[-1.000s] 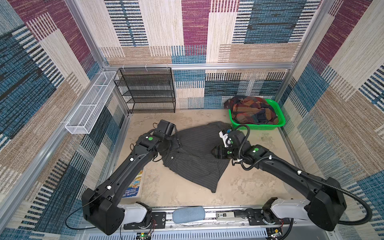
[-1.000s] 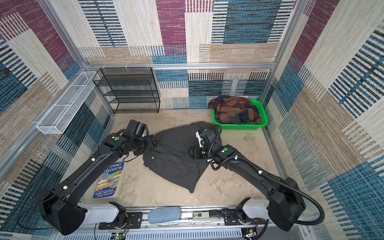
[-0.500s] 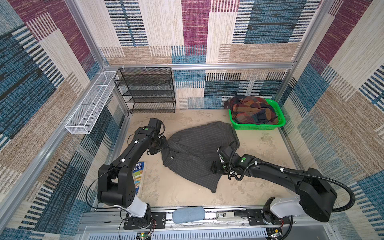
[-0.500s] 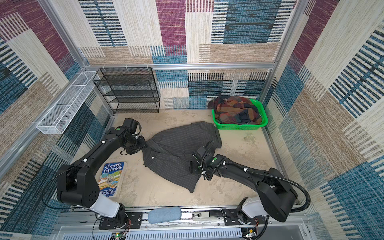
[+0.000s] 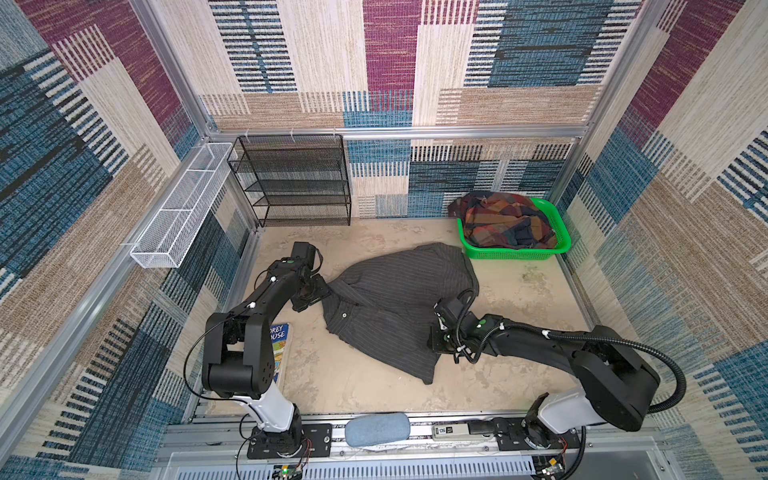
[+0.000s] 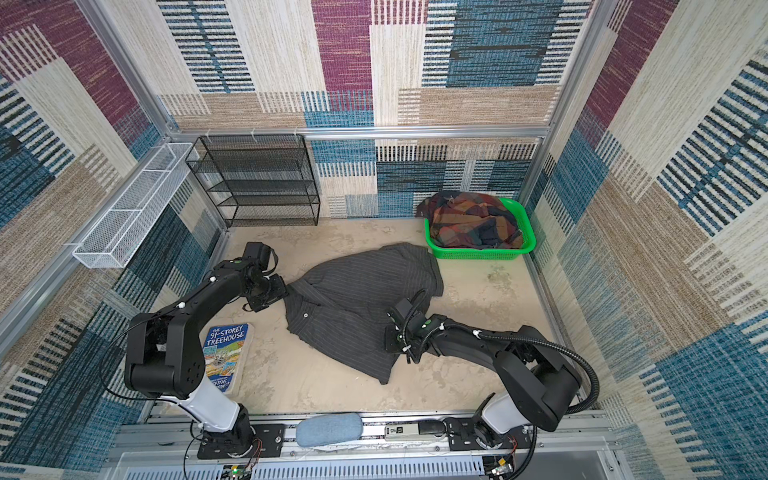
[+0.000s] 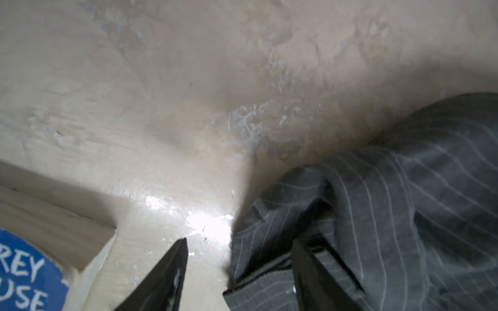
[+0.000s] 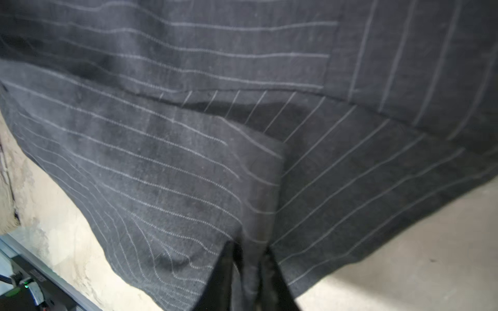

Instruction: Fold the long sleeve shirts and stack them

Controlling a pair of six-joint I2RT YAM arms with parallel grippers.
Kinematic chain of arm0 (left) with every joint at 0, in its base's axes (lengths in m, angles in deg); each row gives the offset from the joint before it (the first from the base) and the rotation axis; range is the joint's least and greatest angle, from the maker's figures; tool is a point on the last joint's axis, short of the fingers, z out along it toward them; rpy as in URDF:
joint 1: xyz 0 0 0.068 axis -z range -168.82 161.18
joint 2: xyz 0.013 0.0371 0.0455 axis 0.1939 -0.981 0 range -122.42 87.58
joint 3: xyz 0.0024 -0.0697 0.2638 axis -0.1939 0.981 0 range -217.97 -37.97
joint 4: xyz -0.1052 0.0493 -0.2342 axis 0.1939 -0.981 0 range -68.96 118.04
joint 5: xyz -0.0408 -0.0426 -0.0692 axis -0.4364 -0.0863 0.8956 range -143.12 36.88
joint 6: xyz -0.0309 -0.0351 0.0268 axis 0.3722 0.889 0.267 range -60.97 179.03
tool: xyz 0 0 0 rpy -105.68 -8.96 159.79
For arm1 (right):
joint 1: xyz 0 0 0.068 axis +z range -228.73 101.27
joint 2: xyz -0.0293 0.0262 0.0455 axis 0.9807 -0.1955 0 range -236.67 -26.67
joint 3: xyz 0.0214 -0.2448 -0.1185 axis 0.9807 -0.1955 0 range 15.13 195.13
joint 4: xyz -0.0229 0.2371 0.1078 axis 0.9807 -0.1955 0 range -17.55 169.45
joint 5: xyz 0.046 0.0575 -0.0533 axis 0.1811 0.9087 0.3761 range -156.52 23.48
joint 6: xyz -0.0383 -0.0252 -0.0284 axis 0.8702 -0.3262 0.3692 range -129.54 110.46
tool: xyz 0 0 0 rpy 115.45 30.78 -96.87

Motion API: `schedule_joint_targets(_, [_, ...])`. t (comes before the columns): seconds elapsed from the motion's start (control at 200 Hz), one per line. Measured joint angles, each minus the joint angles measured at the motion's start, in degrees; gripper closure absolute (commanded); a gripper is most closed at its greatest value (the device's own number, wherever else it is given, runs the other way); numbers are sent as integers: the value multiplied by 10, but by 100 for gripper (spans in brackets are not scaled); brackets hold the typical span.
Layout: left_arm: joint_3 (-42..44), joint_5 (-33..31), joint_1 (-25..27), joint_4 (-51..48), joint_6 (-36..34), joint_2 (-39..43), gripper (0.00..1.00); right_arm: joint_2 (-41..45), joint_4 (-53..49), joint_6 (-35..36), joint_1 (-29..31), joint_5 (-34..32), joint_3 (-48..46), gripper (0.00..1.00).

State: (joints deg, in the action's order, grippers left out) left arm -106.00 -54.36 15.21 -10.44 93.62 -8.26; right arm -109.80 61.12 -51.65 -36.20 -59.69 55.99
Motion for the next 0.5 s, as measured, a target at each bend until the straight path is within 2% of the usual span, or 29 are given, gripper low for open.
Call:
schedule_joint_targets(0.15, [-25,17,-12,18,6,-25,35,76,-32,11,-22,-15,19,92])
schedule_joint_targets(0.361, [-42,45,-14,33,21,-45,35,193,-141,41,-61,-31,84,92])
schedule_joint_targets(0.501, [-40,64,-14,36,30,-38,35,212,-244,42,-78,-97,141,90])
